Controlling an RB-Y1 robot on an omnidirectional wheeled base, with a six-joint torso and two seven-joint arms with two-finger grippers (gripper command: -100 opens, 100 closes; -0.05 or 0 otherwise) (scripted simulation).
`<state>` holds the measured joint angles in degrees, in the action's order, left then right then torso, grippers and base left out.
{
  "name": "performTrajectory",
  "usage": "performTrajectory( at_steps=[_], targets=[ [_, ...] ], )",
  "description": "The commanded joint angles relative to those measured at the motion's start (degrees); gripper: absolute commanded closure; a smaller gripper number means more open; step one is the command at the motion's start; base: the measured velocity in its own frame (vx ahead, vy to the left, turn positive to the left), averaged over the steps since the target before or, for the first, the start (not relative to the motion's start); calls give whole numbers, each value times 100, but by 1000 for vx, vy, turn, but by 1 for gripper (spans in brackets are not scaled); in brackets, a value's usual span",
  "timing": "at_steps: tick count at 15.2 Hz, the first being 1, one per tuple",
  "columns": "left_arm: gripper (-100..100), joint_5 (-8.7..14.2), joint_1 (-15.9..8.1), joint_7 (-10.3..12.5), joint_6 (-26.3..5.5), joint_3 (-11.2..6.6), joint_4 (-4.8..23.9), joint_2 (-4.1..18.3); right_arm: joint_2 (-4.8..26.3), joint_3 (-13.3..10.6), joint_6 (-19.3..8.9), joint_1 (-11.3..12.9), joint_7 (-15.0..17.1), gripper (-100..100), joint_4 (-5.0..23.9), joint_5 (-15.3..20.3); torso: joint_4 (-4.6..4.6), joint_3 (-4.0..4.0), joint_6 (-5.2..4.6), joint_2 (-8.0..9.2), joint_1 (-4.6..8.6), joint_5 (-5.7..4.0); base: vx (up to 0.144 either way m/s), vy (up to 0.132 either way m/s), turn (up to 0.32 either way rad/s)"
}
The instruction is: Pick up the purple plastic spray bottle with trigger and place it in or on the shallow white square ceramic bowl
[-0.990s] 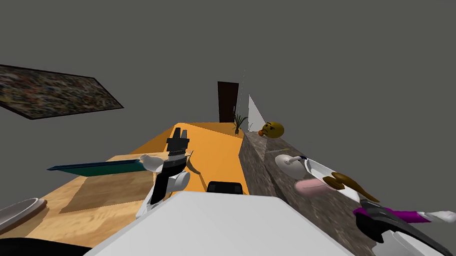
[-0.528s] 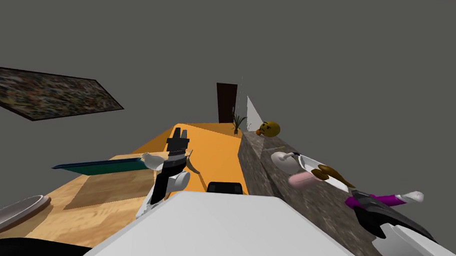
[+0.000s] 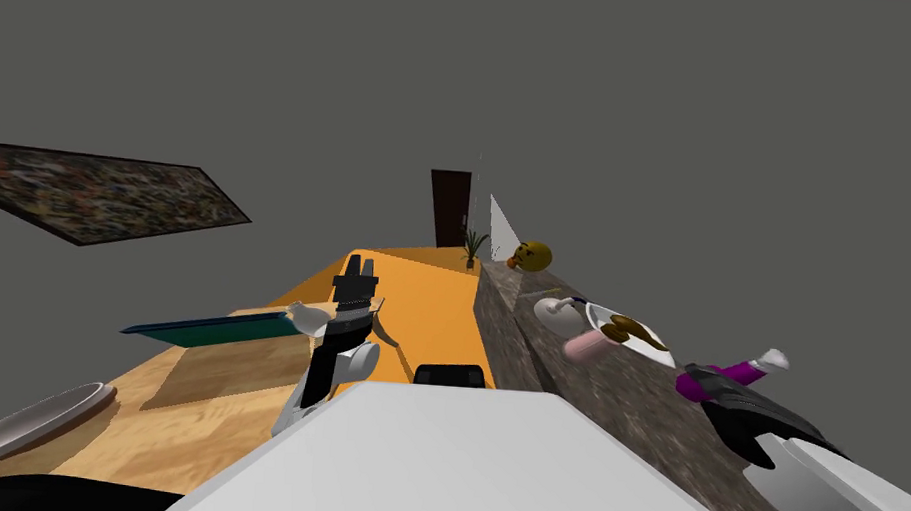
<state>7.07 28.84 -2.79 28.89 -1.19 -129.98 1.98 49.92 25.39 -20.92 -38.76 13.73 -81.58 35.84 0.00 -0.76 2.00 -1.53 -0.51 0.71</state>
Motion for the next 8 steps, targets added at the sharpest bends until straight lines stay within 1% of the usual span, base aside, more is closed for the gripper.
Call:
performTrajectory(
  at_steps=[1,2,3,4,5,6,7,8],
  targets=[
    [0,0,0,0,0,0,0,0,90,-5,159,80,-56,100,23,-31,0,0,0,0,0,0,-28,-29,6],
    [0,0,0,0,0,0,0,0,144,18,370,154,-114,100,90,-11,1,-5,14,-10,-4,4,-35,-33,18],
    [0,0,0,0,0,0,0,0,144,18,370,154,-114,100,90,-11,1,-9,27,-18,-7,10,-35,-35,21],
    [0,0,0,0,0,0,0,0,198,41,573,230,-172,100,159,8,1,-13,39,-27,-11,13,-40,-39,22],
    [0,0,0,0,0,0,0,0,198,41,585,230,-172,100,159,8,2,-17,52,-35,-13,18,-40,-40,22],
    [0,0,0,0,0,0,0,0,253,65,796,306,-231,100,227,28,2,-21,63,-43,-17,21,-43,-38,7],
    [0,0,0,0,0,0,0,0,253,65,801,306,-231,100,227,28,3,-25,79,-53,-21,25,-41,-35,19],
    [0,0,0,0,0,0,0,0,307,88,974,382,-291,100,297,47,3,-30,91,-62,-26,29,-45,-42,31]
  ],
)
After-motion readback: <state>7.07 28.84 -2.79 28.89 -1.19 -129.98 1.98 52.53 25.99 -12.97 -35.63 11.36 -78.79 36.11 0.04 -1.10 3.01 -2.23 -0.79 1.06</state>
